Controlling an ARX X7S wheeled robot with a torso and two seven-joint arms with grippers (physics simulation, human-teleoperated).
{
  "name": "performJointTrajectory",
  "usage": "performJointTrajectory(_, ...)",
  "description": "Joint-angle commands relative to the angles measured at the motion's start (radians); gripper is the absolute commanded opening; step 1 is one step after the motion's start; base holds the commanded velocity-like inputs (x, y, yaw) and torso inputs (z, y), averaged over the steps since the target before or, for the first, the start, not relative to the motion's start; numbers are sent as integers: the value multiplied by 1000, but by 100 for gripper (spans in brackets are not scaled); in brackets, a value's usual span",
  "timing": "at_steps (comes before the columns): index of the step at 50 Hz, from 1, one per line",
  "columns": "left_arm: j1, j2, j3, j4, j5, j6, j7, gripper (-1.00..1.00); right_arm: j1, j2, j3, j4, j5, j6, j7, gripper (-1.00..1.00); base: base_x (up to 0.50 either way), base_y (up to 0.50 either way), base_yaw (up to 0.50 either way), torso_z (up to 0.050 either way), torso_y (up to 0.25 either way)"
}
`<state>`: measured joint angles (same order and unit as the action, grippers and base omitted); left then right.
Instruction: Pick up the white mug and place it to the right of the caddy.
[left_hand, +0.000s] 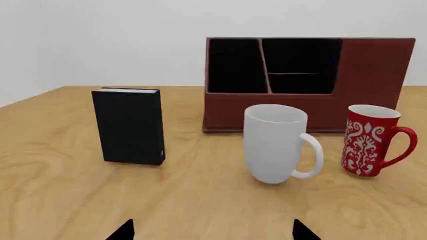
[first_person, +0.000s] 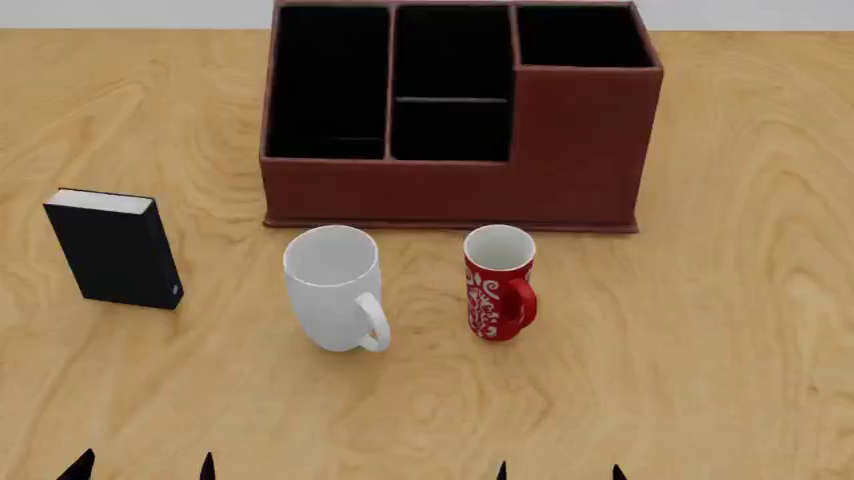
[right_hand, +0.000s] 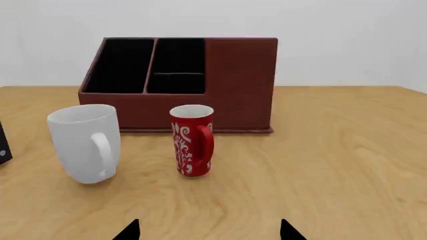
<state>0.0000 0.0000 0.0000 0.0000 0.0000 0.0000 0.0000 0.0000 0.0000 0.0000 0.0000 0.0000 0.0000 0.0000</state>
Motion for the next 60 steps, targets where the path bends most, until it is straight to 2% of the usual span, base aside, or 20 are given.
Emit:
performJointTrajectory(1,3,-14,15,6,-14,-4,-15,100,-2,35,-43,-5,34,2,43,100,0,0,0,0,0)
performJointTrajectory(12,8,-48,42,32,-115,49,-5,100,15,67,-57,-34,70,32,56,100,0,0,0,2,0)
performJointTrajectory(19,-102,-67,46,115,-127,-80,-45,100,80,112,-51,-260,83,237,72,100,0,0,0,50,0)
performJointTrajectory(29,-231,-90,37,209,-167,-216,-78,100,177,139,-21,-439,138,410,84,100,0,0,0,50,0)
performJointTrajectory(37,-236,-111,62,198,-152,-188,-78,100,193,152,-44,-411,140,393,72,100,22,0,0,50,0)
performJointTrajectory(45,-218,-124,77,197,-134,-158,-93,100,193,168,-65,-452,132,446,80,100,492,0,0,50,0)
performJointTrajectory(60,-233,-132,87,183,-133,-179,-126,100,202,171,-71,-421,153,428,79,100,500,0,0,50,0)
